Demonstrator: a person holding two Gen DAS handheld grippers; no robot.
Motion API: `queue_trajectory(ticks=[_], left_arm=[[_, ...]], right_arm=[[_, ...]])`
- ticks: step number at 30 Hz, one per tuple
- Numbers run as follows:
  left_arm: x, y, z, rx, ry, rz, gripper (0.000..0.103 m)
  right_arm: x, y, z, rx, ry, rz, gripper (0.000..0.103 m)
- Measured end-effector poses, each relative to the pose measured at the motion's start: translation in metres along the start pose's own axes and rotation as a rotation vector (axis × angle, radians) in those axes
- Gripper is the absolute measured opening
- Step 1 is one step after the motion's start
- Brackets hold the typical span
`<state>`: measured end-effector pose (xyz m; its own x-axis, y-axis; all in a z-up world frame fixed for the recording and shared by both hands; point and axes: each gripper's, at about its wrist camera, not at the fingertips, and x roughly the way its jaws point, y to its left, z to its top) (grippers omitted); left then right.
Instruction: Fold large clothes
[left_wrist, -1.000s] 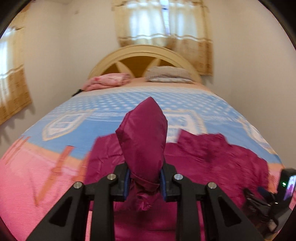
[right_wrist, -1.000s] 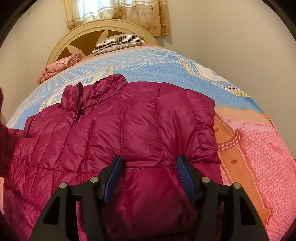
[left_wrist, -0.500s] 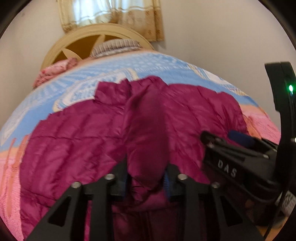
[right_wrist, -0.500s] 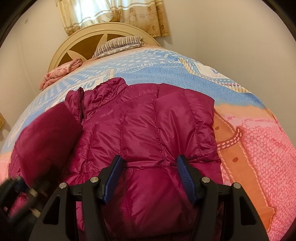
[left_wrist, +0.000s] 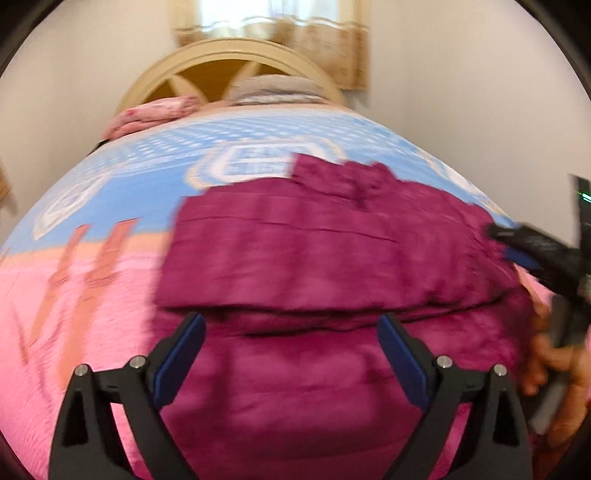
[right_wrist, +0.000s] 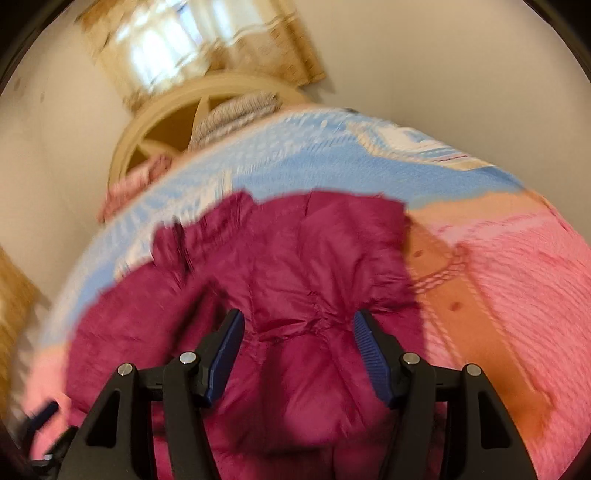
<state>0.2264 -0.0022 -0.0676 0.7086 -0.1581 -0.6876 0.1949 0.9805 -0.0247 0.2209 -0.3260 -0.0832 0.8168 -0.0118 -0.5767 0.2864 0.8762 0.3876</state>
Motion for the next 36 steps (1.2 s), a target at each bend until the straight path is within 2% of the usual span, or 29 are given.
queue_trajectory(ticks=[1,3,5,9,10,11,12,14,17,20,23,25,27,33,36], left_arm=[[0.0,0.011,0.0,-0.035,-0.001,0.015,0.097],[0.005,0.026,0.004,-0.087,0.02,0.022,0.097],[0.008,0.033,0.008,-0.1,0.024,0.043,0.097],[0.004,0.046,0.02,-0.077,-0.021,0.105,0.097],[0.004,0.049,0.026,-0.076,-0.034,0.124,0.097],[0.007,0.055,0.032,-0.078,-0.041,0.132,0.097],[0.008,0.06,0.036,-0.081,-0.042,0.139,0.097],[0.021,0.064,0.053,-0.084,-0.038,0.159,0.097],[0.039,0.067,0.068,-0.091,-0.044,0.189,0.097],[0.069,0.066,0.075,-0.101,-0.021,0.244,0.097],[0.095,0.069,0.068,-0.128,0.062,0.251,0.096],[0.106,0.069,0.058,-0.139,0.092,0.246,0.096],[0.119,0.067,0.045,-0.116,0.1,0.286,0.096],[0.129,0.075,0.033,-0.157,0.125,0.275,0.1],[0.129,0.076,0.031,-0.16,0.123,0.277,0.101]], right_arm=[[-0.009,0.006,0.0,0.008,-0.015,0.038,0.063],[-0.01,0.026,0.0,-0.034,0.019,0.084,0.08],[-0.002,0.05,-0.005,-0.109,0.074,0.092,0.08],[0.03,0.078,-0.027,-0.226,0.204,-0.025,0.08],[0.038,0.08,-0.034,-0.229,0.234,-0.014,0.067],[0.042,0.081,-0.038,-0.232,0.249,-0.01,0.037],[0.044,0.083,-0.042,-0.242,0.259,-0.02,0.031],[0.039,0.086,-0.045,-0.273,0.242,-0.037,0.026],[0.028,0.089,-0.051,-0.28,0.257,-0.011,0.024],[0.029,0.082,-0.059,-0.307,0.273,-0.031,0.025],[0.032,0.07,-0.061,-0.318,0.272,-0.06,0.024],[0.035,0.064,-0.057,-0.312,0.279,-0.06,0.024],[0.038,0.062,-0.058,-0.324,0.288,-0.046,0.024],[0.034,0.064,-0.062,-0.347,0.25,-0.036,0.029],[0.015,0.061,-0.054,-0.322,0.216,-0.046,0.031]])
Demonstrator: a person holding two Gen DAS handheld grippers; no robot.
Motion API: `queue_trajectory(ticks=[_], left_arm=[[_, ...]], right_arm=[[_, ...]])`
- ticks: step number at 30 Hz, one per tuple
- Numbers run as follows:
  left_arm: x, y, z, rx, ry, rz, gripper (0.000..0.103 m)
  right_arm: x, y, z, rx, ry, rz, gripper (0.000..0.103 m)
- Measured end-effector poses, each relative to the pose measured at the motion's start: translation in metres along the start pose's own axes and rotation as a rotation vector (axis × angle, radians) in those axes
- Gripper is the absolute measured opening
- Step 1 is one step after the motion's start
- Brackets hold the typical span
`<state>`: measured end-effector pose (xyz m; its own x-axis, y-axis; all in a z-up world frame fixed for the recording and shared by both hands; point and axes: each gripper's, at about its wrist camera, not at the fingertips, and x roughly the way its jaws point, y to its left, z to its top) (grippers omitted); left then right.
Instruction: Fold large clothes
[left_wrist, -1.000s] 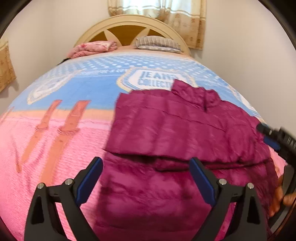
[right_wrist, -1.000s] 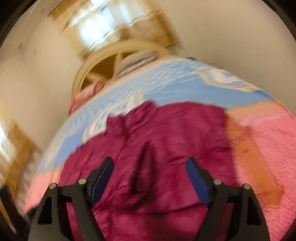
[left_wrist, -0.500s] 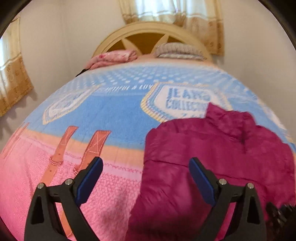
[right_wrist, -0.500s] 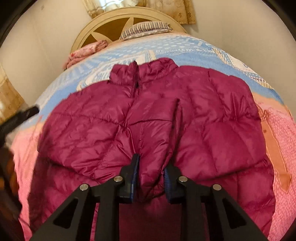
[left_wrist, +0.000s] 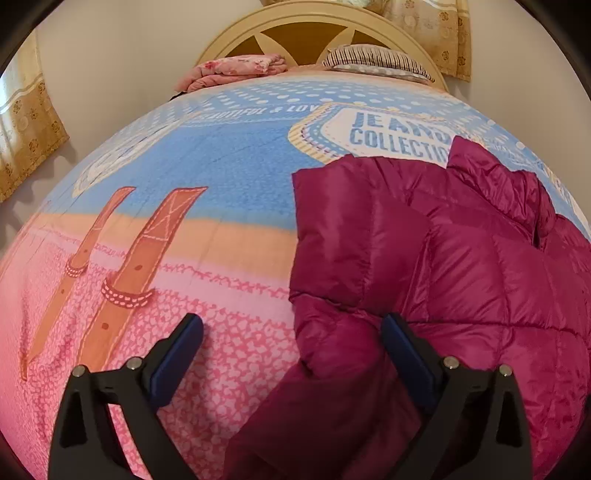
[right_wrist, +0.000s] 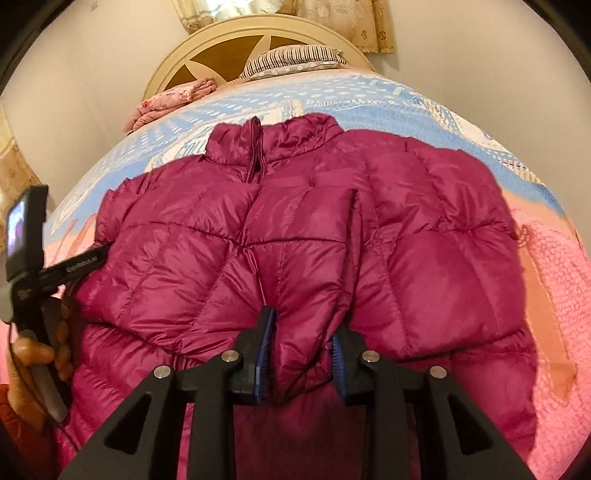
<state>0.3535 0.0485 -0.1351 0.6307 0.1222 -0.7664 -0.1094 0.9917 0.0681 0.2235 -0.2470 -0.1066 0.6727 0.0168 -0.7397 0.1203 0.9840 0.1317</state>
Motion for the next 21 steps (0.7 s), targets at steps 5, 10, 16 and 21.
queue_trajectory(ticks=[5,10,16,21], left_arm=[[0.0,0.0,0.0,0.002,-0.002,0.004,0.101],[0.001,-0.001,0.0,0.0,-0.001,0.001,0.101],[0.0,0.0,-0.001,-0.002,-0.001,-0.005,0.102],[0.001,-0.001,0.0,0.003,0.0,0.006,0.103]], right_arm=[[-0.05,-0.006,0.016,0.056,-0.203,-0.111,0.036],[-0.021,0.022,0.037,-0.033,-0.14,-0.062,0.038],[0.036,0.026,0.023,-0.055,0.008,-0.085,0.038],[0.042,0.023,0.019,-0.073,0.009,-0.081,0.038]])
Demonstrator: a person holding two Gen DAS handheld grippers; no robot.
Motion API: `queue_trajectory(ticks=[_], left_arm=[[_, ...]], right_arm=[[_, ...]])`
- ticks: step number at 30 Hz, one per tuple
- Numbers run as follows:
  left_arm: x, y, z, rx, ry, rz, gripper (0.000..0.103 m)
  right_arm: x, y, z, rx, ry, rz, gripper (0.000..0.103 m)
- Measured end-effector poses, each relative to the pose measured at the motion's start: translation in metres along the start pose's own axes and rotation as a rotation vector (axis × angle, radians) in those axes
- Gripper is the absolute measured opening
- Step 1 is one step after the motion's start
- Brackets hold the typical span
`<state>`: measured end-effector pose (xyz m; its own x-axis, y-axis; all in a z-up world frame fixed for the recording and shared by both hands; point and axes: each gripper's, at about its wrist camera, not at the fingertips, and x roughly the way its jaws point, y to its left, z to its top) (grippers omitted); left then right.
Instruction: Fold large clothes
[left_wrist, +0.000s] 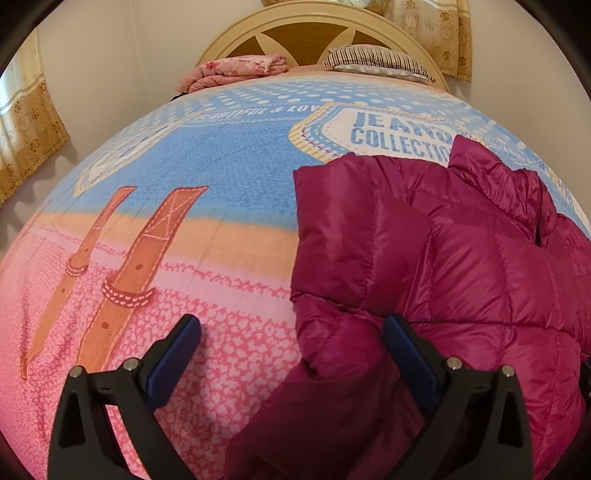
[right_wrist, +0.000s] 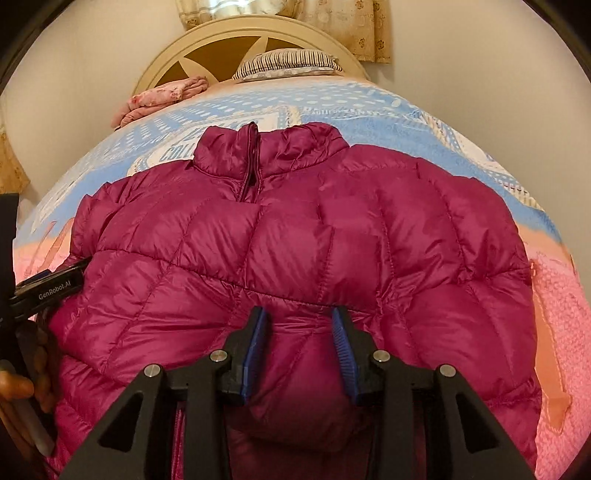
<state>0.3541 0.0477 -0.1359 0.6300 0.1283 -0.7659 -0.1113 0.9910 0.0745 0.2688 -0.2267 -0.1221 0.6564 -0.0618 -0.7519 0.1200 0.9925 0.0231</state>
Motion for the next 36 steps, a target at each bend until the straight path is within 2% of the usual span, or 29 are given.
queue_trajectory(ticks=[3,7,9,10,11,12,14,15,18,21,25,29,33,36], left_arm=[[0.001,0.002,0.001,-0.005,0.003,-0.005,0.103],[0.001,0.014,0.0,-0.064,0.006,-0.057,0.103],[-0.008,0.024,-0.002,-0.118,-0.031,-0.075,0.103],[-0.018,0.033,-0.004,-0.161,-0.087,-0.092,0.103],[-0.023,0.036,-0.005,-0.178,-0.113,-0.099,0.103],[-0.027,0.039,-0.007,-0.192,-0.139,-0.104,0.103],[-0.028,0.037,-0.006,-0.181,-0.146,-0.099,0.103],[-0.027,0.035,-0.005,-0.175,-0.142,-0.099,0.103],[-0.025,0.035,-0.004,-0.17,-0.136,-0.101,0.103],[-0.025,0.035,-0.003,-0.189,-0.146,-0.118,0.103],[-0.028,0.029,-0.004,-0.164,-0.162,-0.114,0.103],[-0.029,0.021,-0.004,-0.132,-0.166,-0.116,0.103],[-0.026,0.022,-0.005,-0.13,-0.148,-0.109,0.103],[-0.024,0.025,-0.005,-0.14,-0.134,-0.108,0.103]], right_arm=[[-0.001,0.002,-0.002,-0.007,-0.002,-0.006,0.039],[-0.004,-0.002,0.002,-0.001,0.016,0.032,0.043],[-0.014,-0.005,0.01,0.02,0.027,0.059,0.045],[-0.024,-0.011,0.018,0.057,0.005,0.087,0.045],[-0.03,-0.015,0.024,0.085,-0.016,0.106,0.049],[-0.037,-0.022,0.034,0.128,-0.042,0.121,0.061],[-0.041,-0.031,0.056,0.195,-0.051,0.13,0.079],[-0.037,-0.033,0.067,0.217,-0.038,0.142,0.079],[-0.006,-0.033,0.1,0.263,0.05,0.165,0.079],[0.031,-0.04,0.121,0.372,0.121,0.178,0.079],[0.066,-0.043,0.149,0.465,0.138,0.177,0.079],[0.097,-0.034,0.179,0.504,0.175,0.173,0.079],[0.131,-0.029,0.195,0.542,0.253,0.113,0.079],[0.15,-0.021,0.198,0.501,0.309,0.086,0.079]])
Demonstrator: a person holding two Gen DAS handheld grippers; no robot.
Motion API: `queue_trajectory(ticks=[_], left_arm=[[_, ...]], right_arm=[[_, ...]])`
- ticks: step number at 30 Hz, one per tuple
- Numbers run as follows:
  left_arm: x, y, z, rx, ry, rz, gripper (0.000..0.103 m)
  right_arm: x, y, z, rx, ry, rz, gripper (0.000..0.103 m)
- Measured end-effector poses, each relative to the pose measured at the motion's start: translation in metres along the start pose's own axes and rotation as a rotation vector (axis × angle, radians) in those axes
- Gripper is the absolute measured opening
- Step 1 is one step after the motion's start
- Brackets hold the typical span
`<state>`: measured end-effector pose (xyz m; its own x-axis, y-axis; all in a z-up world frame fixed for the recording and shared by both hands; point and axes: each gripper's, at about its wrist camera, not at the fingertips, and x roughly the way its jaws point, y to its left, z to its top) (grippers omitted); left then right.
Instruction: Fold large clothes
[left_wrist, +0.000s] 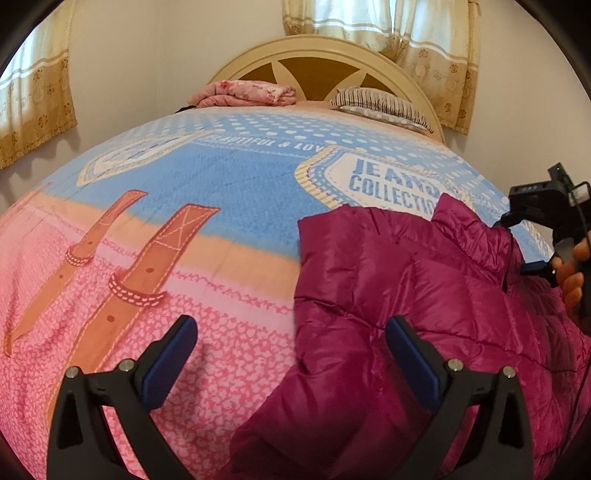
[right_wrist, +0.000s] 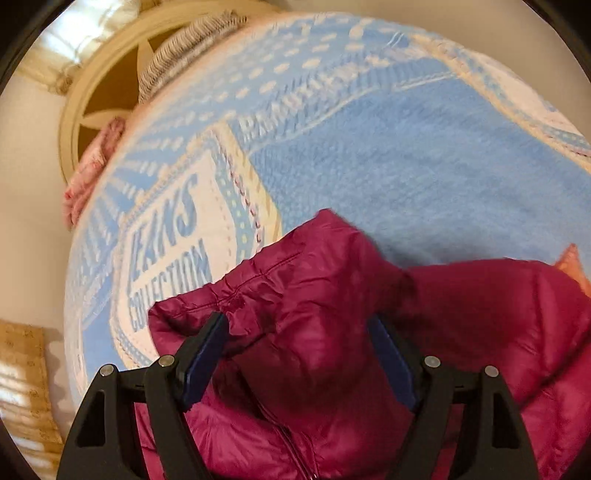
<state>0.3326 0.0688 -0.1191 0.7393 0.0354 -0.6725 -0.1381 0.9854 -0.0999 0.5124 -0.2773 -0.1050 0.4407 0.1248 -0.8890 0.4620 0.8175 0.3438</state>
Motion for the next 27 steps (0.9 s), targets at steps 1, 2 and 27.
queue_trajectory(ticks=[1,2,27], left_arm=[[0.001,0.001,0.0,-0.005,0.003,-0.002,0.103],[0.001,0.001,0.0,-0.008,0.004,-0.003,0.103],[-0.005,0.001,0.001,-0.001,-0.017,-0.041,0.103]], right_arm=[[0.003,0.003,0.0,-0.016,0.006,-0.023,0.079],[0.004,0.004,-0.001,-0.027,0.01,-0.037,0.079],[-0.052,-0.082,-0.093,-0.121,-0.208,-0.093,0.007]])
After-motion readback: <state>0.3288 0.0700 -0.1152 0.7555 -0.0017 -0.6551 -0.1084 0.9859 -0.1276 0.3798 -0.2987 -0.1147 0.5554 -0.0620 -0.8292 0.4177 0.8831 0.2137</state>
